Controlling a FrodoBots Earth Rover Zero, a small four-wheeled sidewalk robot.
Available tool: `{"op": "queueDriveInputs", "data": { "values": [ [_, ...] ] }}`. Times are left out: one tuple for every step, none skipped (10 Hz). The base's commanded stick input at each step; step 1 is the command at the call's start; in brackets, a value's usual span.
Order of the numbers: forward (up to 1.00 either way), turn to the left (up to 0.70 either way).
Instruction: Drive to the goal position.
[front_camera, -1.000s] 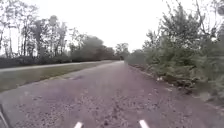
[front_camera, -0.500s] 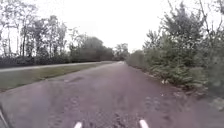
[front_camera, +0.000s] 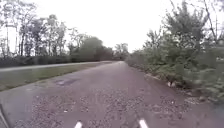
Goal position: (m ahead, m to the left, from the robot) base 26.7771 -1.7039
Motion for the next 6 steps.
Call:
{"op": "queueDriveInputs", "data": {
  "values": [
    [0.70,0.00],
    [0.70,0.00],
    [0.70,0.00],
    [0.70,0.00],
    [0.70,0.00],
    [0.70,0.00]
  ]
}}
